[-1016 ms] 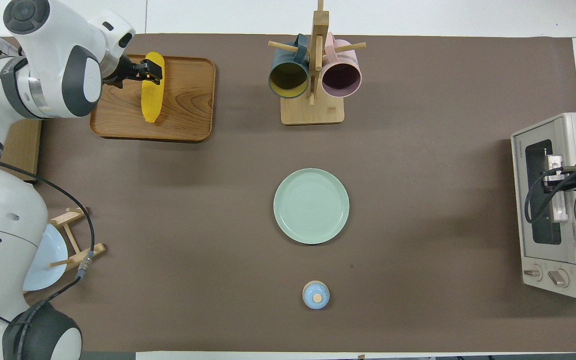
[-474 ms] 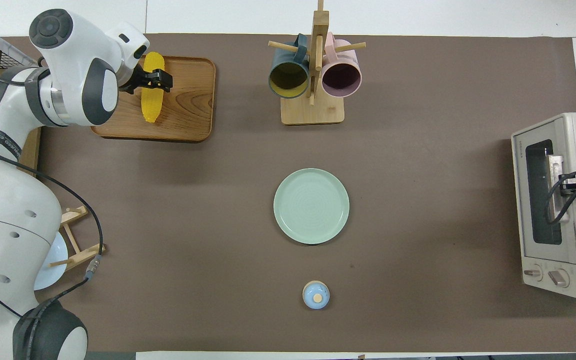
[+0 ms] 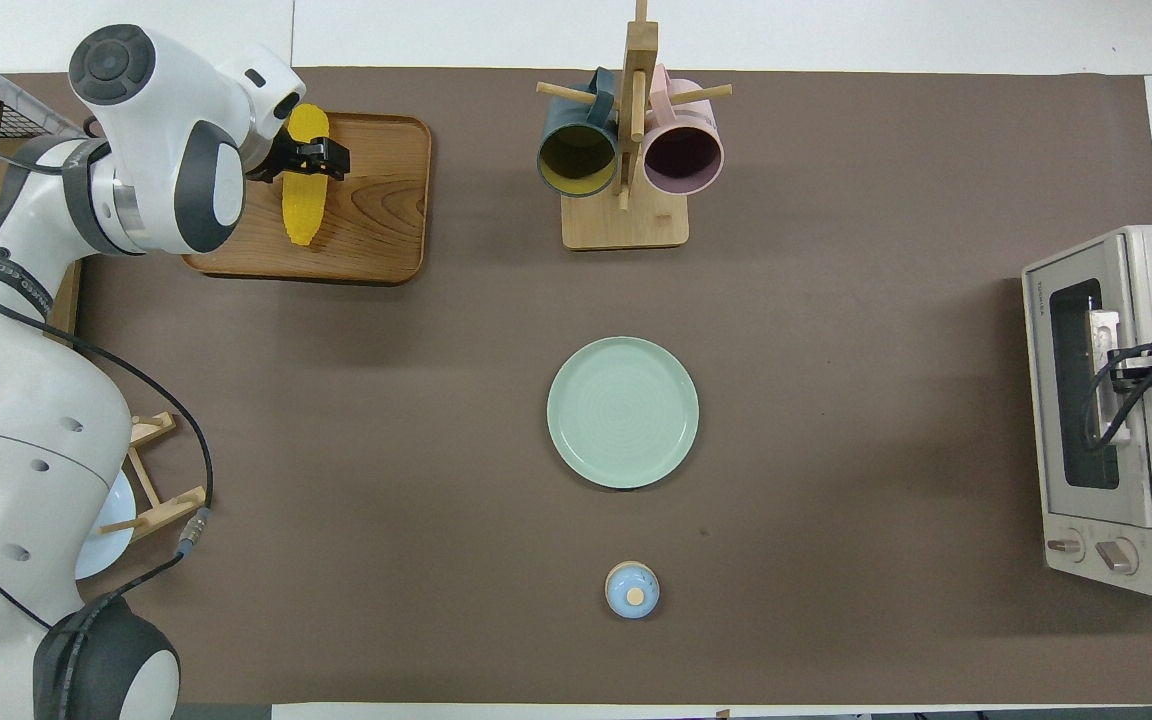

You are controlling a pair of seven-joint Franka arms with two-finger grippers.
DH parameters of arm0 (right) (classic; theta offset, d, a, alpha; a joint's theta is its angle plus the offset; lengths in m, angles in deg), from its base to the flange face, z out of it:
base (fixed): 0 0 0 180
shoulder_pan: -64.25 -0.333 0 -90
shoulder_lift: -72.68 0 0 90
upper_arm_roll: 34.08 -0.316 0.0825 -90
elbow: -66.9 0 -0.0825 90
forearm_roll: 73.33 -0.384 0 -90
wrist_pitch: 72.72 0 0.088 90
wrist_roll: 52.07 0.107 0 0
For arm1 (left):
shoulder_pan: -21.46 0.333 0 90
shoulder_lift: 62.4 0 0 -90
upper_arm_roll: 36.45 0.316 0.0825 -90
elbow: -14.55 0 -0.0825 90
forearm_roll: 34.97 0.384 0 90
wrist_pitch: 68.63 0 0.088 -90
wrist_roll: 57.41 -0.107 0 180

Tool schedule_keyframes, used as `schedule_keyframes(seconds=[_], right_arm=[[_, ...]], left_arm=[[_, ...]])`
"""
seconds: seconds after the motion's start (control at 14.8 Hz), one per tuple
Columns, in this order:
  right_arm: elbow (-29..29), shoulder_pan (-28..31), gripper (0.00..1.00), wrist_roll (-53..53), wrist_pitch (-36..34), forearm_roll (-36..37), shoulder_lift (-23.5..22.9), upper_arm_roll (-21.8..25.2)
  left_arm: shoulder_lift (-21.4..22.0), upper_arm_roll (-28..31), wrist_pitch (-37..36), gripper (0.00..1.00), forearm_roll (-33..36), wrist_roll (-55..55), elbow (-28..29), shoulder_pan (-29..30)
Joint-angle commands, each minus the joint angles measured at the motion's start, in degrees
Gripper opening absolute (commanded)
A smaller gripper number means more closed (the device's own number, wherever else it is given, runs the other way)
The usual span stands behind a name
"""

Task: Put corn in oven
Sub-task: 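Lift the corn with the left gripper while the right gripper opens the oven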

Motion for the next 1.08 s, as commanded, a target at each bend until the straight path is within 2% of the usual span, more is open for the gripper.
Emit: schedule_keyframes(seconds=[0.0,0.14,0.2,0.27,0.34,0.41,0.47,0.54,0.75,0.88,1.02], right_arm=[[-3.03,-1.31,0.0,0.23,5.75,-0.38,-1.99,-0.44],[-3.03,-2.8,0.0,1.55,6.64,-0.99,-2.52,-0.35],[-3.03,-3.68,0.0,2.16,6.81,-0.99,-2.96,-0.44],[-3.03,-4.3,0.0,2.52,7.6,-0.99,-3.49,-0.44],[-3.12,-4.48,0.0,2.61,8.47,-0.99,-4.1,-0.44],[-3.12,-4.48,0.0,2.61,9.09,-1.08,-4.63,-0.44],[-3.2,-4.48,0.0,2.61,9.88,-1.08,-5.33,-0.61],[-3.38,-4.48,0.0,2.61,10.67,-1.08,-6.03,-0.7],[-6.45,-4.56,0.0,2.43,15.59,-4.15,-7.1,-0.79],[-8.29,-6.83,0.0,2.69,18.92,-4.86,-7.36,-0.88],[-9.7,-7.29,0.0,3.31,20.87,-4.86,-7.36,-0.88]], left_arm=[[-0.09,0.66,2.25,0.85,-0.2,-0.96,0.6,-0.59],[-0.09,0.75,3.57,0.82,-0.29,-0.96,1.65,-0.68],[-0.09,0.75,3.58,0.77,-0.29,-0.96,1.65,-0.77],[-0.09,0.75,3.58,0.67,-0.38,-0.96,1.65,-0.77],[-0.09,0.75,3.58,0.45,-0.38,-0.96,1.65,-0.77],[-0.09,0.75,3.49,0.29,-0.38,-0.96,1.65,-0.77],[0.0,0.75,3.14,0.07,-0.47,-0.96,1.57,-0.68],[0.09,0.66,2.53,0.0,-0.9,-0.78,1.31,-0.68],[2.62,0.75,-1.85,0.0,-3.53,0.18,1.13,-0.95],[7.1,0.83,-7.82,0.0,-3.81,3.59,1.83,-1.82],[13.76,0.83,-12.23,0.0,-3.81,8.34,6.02,-4.19]])
